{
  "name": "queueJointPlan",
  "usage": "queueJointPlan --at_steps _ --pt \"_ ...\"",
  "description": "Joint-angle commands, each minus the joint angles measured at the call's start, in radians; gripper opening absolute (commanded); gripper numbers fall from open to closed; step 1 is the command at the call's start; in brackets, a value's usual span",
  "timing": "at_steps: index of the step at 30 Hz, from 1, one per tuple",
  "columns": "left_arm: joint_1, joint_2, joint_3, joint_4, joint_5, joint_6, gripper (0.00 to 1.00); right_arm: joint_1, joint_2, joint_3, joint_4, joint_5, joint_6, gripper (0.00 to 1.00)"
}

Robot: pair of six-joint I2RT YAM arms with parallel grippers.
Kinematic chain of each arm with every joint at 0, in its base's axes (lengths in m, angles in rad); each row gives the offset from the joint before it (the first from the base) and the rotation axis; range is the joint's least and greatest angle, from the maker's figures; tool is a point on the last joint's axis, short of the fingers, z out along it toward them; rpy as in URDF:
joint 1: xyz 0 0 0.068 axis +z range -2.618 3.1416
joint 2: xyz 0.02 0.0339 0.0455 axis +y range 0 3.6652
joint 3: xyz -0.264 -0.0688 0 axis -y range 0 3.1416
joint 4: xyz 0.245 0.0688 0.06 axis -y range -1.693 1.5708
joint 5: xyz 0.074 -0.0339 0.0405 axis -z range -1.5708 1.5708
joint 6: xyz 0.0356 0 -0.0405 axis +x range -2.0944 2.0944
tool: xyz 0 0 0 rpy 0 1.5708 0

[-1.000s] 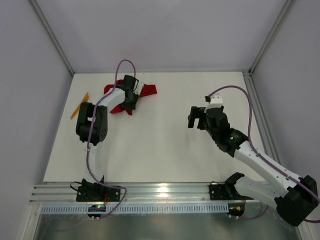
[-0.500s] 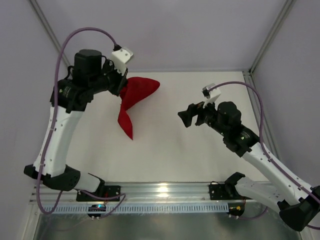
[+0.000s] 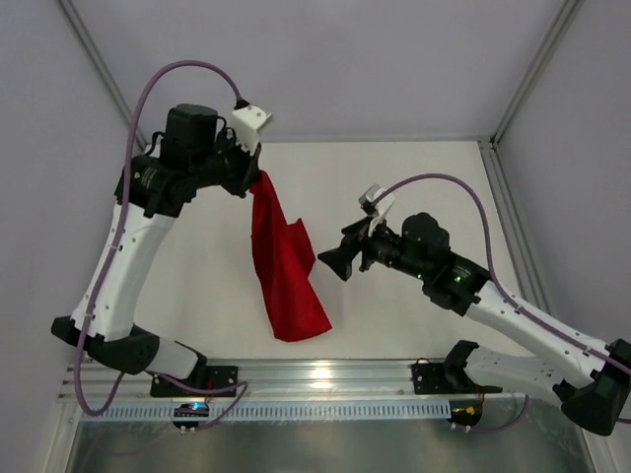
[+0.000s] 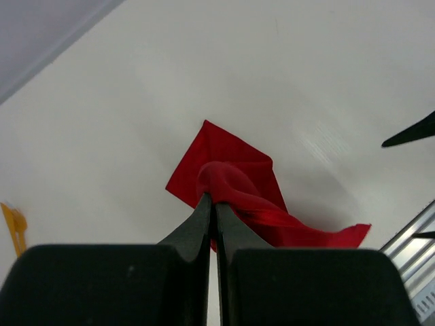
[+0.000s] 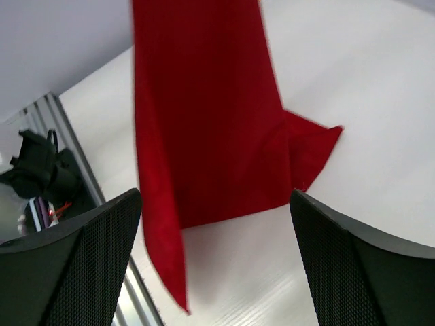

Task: Fold the napkin into a case and place the utensils inside
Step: Flatten out the crumpled napkin.

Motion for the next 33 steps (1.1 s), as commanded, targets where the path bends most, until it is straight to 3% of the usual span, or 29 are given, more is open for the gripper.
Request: queueJointPlan --at_steps 1,5,9,13,16,21,28,32,33 --pt "-0.002 -0.010 -0.010 0.071 0.007 -0.051 0.00 0.071 0.084 -0.113 0.092 -0.089 0.019 0.93" --pt "-0.002 -0.022 -0.048 0.079 0.011 -0.047 0.00 0.110 0.166 -0.253 0.215 -0.102 -0.024 0.96" --pt "-0.002 -0.037 -0.087 0.077 0.007 -0.030 0.00 0.108 0.247 -0.287 0.285 -0.091 -0.047 0.97" --pt "-0.002 -0.074 -0.133 0.089 0.008 -0.004 0.00 0.084 0.351 -0.266 0.316 -0.035 -0.058 0.97" --pt "-0.002 -0.100 -0.165 0.091 0.000 0.012 0.00 0.061 0.419 -0.252 0.374 -0.135 -0.041 0.97" --pt "-0.002 -0.140 -0.208 0.097 -0.030 0.021 0.00 0.062 0.587 -0.186 0.382 -0.172 0.013 0.96" --pt "-0.002 -0.237 -0.303 0.122 -0.098 0.042 0.00 0.087 0.635 -0.195 0.319 -0.003 0.108 0.80" --pt "-0.002 -0.289 -0.372 0.125 -0.148 0.038 0.00 0.122 0.710 -0.163 0.318 -0.002 0.103 0.75" --pt "-0.002 -0.312 -0.383 0.128 -0.157 0.036 0.00 0.122 0.724 -0.158 0.325 -0.008 0.108 0.69"
